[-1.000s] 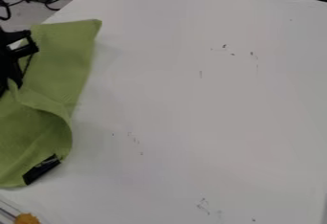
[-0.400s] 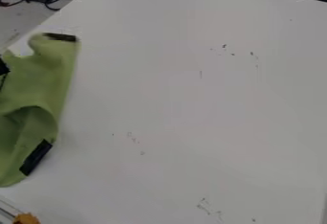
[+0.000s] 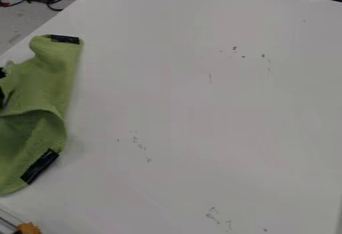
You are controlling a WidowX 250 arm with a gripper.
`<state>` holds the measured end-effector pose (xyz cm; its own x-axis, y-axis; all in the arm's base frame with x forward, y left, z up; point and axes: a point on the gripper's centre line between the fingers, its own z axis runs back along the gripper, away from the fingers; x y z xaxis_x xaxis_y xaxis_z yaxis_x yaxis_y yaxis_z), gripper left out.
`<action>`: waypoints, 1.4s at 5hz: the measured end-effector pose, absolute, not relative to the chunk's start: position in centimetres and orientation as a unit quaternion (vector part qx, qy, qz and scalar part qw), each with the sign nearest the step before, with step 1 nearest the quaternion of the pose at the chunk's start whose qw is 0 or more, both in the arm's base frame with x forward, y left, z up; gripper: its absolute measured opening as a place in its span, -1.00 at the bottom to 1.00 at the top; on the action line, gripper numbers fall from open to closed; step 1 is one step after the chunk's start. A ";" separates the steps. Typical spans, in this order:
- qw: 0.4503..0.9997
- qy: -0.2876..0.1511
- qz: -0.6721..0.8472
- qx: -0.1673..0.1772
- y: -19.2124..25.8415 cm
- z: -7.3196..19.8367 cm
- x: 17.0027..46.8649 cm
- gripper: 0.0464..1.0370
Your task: Fold the cloth from top right to bottom left
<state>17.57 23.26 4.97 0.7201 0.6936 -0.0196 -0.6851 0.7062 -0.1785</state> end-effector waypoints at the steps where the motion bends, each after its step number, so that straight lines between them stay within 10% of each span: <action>1: 0.925 -0.019 0.375 -0.064 22.8 7.9 17.5 0.93; 3: 0.926 0.014 0.378 -0.009 20.0 12.6 17.6 0.92; 7: 0.940 0.031 0.336 -0.047 8.7 10.0 24.5 0.92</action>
<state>24.53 8.70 10.02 0.7725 0.6286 -0.0902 -0.6344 0.7700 -0.0673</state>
